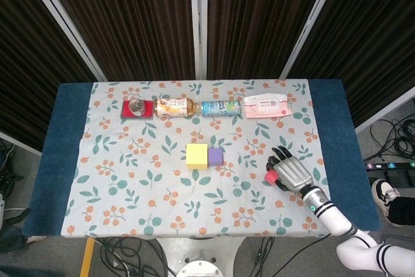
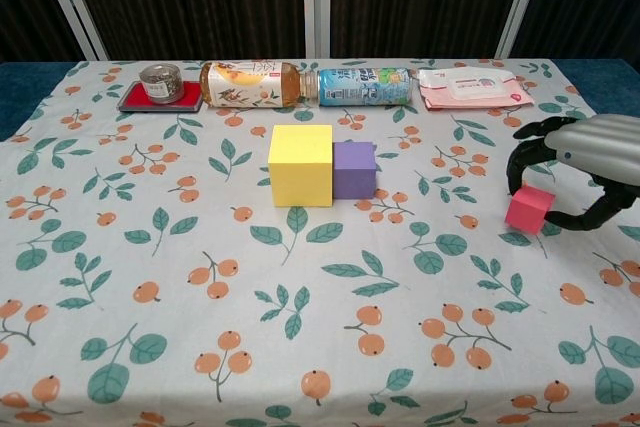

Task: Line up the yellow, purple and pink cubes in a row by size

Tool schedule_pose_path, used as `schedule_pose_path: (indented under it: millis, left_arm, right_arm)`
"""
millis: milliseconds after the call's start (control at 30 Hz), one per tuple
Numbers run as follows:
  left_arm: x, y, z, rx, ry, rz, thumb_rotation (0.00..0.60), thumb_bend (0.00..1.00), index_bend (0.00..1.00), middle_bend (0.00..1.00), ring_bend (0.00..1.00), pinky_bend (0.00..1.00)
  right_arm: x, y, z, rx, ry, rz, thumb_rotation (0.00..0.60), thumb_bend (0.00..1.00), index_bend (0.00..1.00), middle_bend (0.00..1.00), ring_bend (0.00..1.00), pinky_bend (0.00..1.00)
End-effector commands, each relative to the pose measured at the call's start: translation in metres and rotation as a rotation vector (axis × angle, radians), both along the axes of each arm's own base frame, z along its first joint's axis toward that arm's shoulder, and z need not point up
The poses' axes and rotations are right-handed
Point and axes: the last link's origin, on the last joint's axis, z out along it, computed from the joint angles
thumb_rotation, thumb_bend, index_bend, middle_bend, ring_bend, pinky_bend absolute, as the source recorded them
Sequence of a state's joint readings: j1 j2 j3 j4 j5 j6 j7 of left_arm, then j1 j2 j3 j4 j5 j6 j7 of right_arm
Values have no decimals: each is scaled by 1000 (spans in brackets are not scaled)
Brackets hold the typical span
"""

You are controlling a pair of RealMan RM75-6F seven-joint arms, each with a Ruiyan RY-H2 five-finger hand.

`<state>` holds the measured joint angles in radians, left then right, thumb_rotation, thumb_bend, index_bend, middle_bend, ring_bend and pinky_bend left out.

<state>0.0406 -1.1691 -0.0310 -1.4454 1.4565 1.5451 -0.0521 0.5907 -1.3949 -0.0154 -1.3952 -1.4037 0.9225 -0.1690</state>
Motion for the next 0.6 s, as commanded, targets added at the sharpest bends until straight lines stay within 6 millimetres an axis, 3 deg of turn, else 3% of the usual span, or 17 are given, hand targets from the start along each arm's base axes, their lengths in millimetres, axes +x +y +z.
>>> schedule_pose_path:
  millis: [33,367,600]
  left_arm:
    - [0,0,0,0,-1,-3,600,72,330,330,171,233]
    - [0,-2,2,6,-6,-6,600,71,330,330,171,233]
    - [-2,-1,1,1,-10,-5,600,71,330,330,171,233]
  right_arm:
    - [20,-14,-1,-27,-81,-66,600,318,481,241,29,33]
    - [71,-33,-38,-76,-162,-139,600,264,481,220,28,30]
    - [94,-38,-58,-104,-171,-153,600,221,486,204,27,20]
